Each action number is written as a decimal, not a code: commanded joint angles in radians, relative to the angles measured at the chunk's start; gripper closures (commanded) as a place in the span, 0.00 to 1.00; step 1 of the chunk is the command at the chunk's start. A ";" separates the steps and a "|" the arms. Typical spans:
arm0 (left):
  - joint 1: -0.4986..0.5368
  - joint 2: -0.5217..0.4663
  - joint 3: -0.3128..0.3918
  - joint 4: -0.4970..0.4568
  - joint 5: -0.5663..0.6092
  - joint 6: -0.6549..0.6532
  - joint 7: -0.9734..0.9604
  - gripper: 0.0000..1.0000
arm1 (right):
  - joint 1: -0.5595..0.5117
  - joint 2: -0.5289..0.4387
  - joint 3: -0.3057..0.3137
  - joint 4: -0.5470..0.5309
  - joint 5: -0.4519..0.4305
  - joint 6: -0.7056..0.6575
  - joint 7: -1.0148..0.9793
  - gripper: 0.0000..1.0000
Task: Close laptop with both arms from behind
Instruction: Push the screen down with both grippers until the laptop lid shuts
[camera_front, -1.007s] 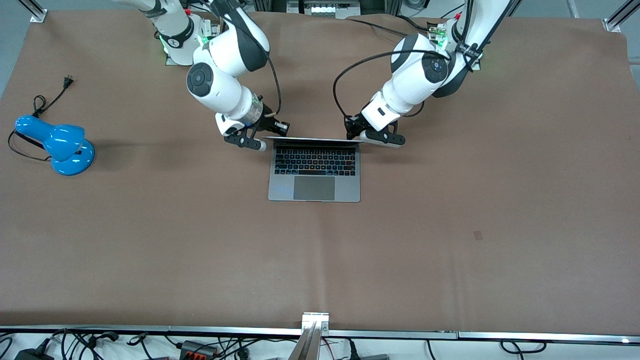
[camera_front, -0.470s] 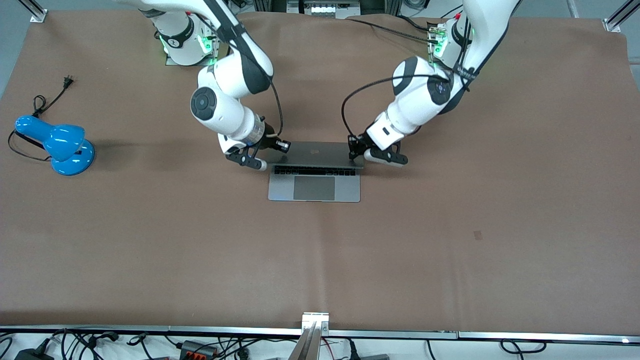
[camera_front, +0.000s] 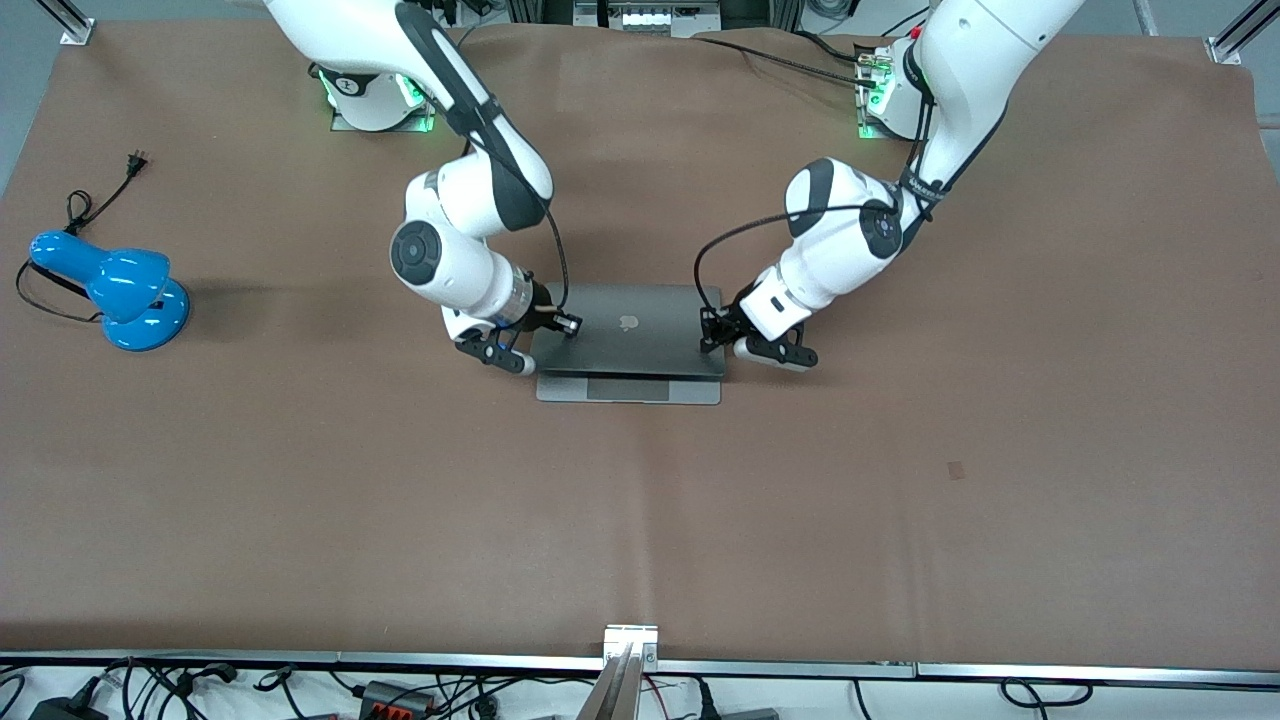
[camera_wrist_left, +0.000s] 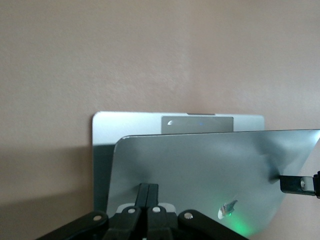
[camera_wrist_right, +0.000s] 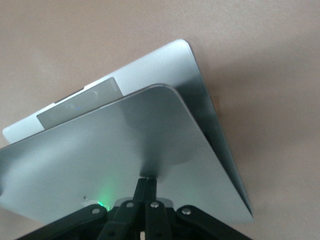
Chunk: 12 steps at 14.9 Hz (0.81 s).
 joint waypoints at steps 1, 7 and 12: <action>-0.013 0.076 0.019 0.066 0.011 0.014 0.037 0.99 | -0.011 0.076 0.003 0.074 0.005 -0.001 -0.018 1.00; -0.045 0.202 0.053 0.115 0.025 0.079 0.038 0.99 | -0.008 0.146 0.003 0.113 0.005 0.007 -0.024 1.00; -0.106 0.230 0.113 0.147 0.027 0.085 0.037 0.99 | -0.006 0.186 0.003 0.156 0.007 0.014 -0.022 1.00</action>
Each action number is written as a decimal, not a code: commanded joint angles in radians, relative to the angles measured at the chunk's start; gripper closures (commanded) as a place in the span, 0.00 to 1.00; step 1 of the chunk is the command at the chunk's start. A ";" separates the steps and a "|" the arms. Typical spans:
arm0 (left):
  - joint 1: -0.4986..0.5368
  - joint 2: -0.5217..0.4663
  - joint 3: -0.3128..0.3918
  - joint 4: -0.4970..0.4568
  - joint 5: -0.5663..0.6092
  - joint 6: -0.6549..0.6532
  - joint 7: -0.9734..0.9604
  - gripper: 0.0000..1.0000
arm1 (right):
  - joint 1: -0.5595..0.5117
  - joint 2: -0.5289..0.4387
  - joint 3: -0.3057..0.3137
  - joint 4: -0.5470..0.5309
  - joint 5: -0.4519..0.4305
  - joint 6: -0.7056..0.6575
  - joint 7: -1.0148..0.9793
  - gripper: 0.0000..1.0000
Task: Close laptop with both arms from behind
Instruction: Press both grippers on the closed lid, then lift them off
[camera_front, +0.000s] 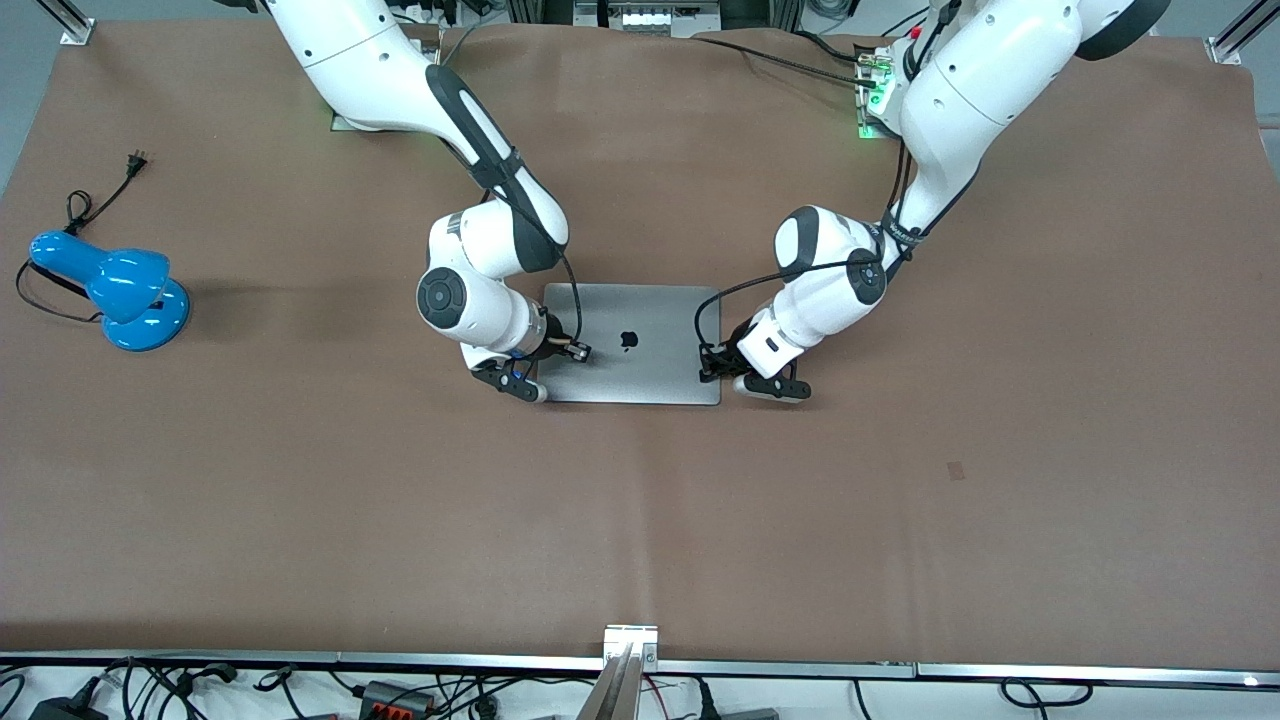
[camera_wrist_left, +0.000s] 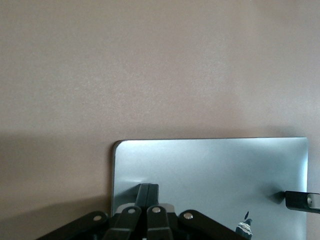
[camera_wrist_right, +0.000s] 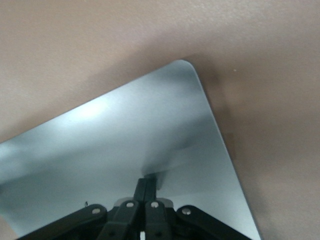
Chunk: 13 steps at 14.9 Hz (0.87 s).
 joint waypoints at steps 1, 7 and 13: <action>-0.040 0.055 0.042 0.038 0.017 0.017 0.013 0.99 | -0.006 0.037 0.003 0.046 0.007 0.011 -0.023 1.00; -0.022 0.015 0.043 0.032 0.025 0.004 0.010 0.99 | -0.015 -0.020 -0.029 0.043 -0.004 -0.031 -0.026 1.00; -0.012 -0.167 0.098 0.038 0.045 -0.294 0.034 0.99 | -0.013 -0.173 -0.162 0.046 -0.122 -0.270 -0.066 1.00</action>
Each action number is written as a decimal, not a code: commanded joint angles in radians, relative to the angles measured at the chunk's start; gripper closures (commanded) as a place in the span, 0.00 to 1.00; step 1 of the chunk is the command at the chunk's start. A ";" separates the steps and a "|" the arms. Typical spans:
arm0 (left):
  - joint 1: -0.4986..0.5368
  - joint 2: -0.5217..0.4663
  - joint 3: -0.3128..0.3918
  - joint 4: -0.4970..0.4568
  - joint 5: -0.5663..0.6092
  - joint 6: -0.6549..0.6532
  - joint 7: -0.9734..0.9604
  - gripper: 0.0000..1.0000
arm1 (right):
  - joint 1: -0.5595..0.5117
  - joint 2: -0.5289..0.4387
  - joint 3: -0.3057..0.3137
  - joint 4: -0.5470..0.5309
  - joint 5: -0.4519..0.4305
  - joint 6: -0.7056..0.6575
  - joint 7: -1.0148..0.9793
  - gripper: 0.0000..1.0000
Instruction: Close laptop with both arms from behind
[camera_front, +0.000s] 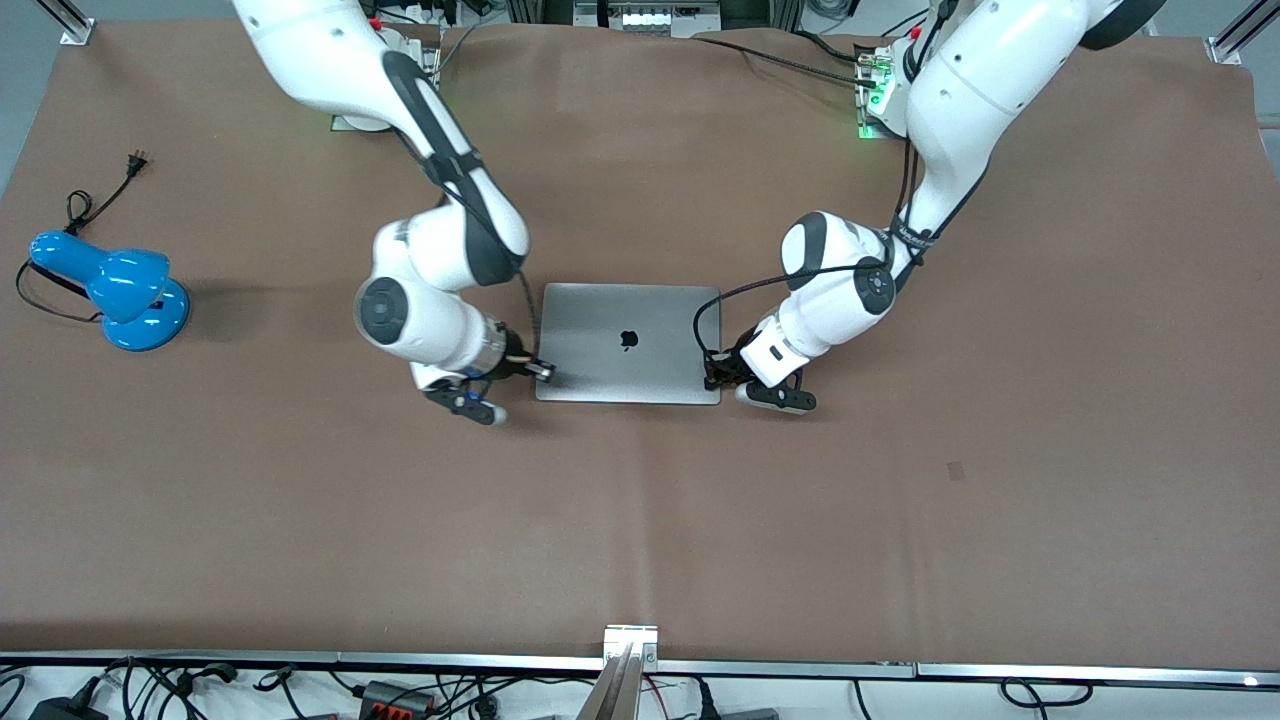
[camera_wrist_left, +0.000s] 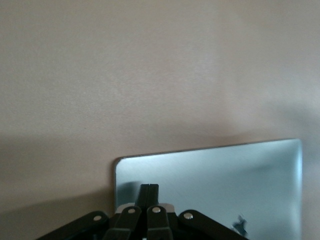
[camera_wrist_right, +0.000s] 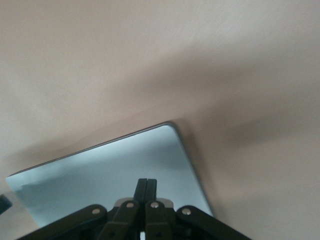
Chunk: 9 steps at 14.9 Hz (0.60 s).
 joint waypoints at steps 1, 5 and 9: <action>0.001 -0.124 0.048 -0.008 0.078 -0.179 0.010 0.99 | 0.000 -0.092 -0.046 -0.016 -0.083 -0.119 -0.070 1.00; 0.035 -0.192 0.075 0.022 0.295 -0.351 0.010 0.99 | -0.015 -0.204 -0.195 0.023 -0.099 -0.372 -0.225 1.00; 0.078 -0.212 0.072 0.165 0.544 -0.694 0.007 0.99 | -0.056 -0.197 -0.315 0.236 -0.144 -0.687 -0.319 1.00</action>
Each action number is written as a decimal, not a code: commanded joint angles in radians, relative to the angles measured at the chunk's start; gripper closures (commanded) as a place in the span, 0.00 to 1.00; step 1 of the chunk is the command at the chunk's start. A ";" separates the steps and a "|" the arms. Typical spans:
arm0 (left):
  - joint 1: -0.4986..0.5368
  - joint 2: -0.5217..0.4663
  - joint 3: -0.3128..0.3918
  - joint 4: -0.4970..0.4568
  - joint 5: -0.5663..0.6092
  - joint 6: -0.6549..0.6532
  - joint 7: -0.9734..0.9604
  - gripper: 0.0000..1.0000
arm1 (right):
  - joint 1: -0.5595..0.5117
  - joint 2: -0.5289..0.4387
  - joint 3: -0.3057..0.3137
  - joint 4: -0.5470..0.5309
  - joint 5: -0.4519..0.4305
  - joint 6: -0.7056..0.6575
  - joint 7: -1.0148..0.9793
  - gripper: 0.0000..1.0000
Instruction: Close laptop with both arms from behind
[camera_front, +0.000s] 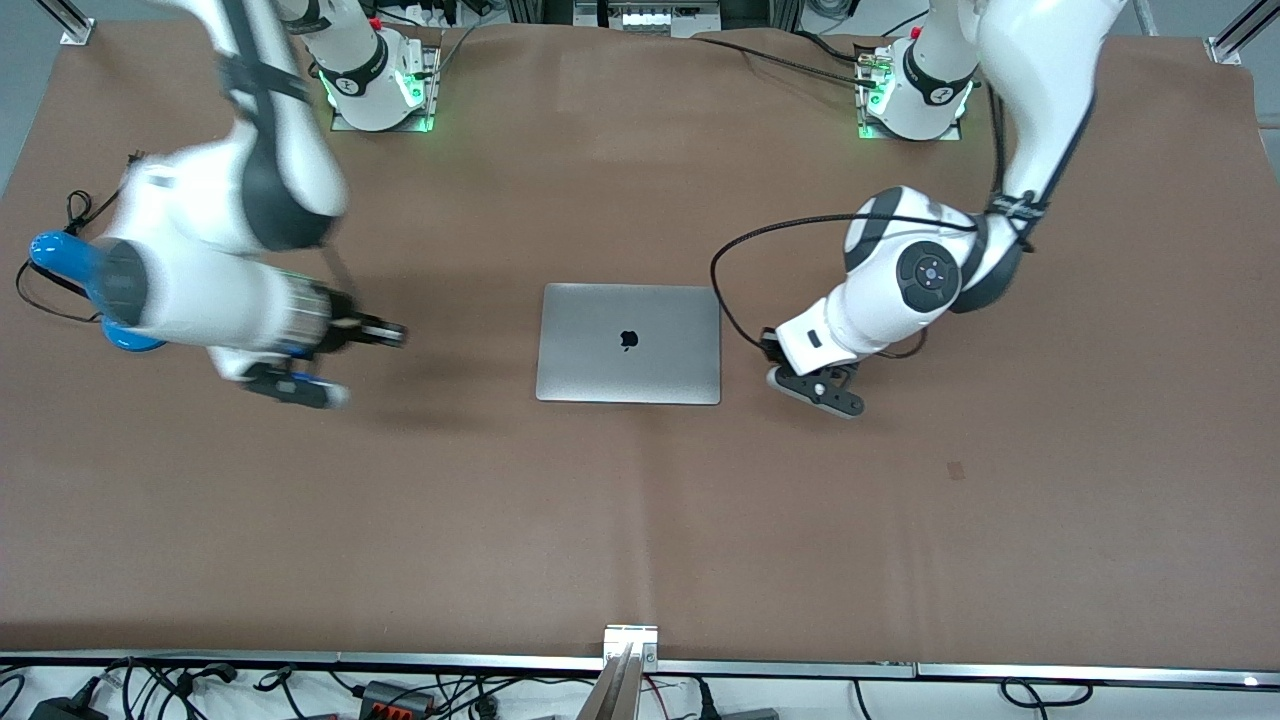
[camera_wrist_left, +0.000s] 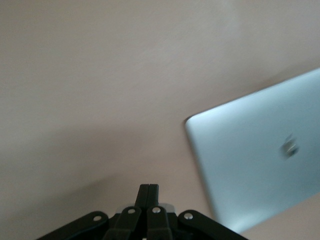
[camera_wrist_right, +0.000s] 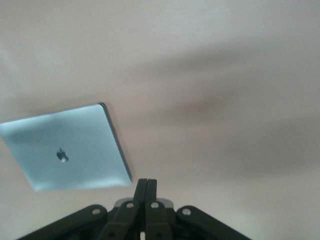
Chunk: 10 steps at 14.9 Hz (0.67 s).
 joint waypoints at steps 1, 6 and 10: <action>0.010 -0.009 0.001 0.130 0.120 -0.247 0.009 0.99 | -0.034 0.016 -0.023 0.133 -0.078 -0.131 -0.065 1.00; 0.044 -0.014 0.001 0.305 0.189 -0.556 0.006 0.88 | -0.119 0.016 -0.021 0.274 -0.227 -0.311 -0.224 1.00; 0.093 -0.043 0.000 0.429 0.189 -0.670 0.002 0.00 | -0.117 0.018 -0.018 0.293 -0.261 -0.307 -0.292 1.00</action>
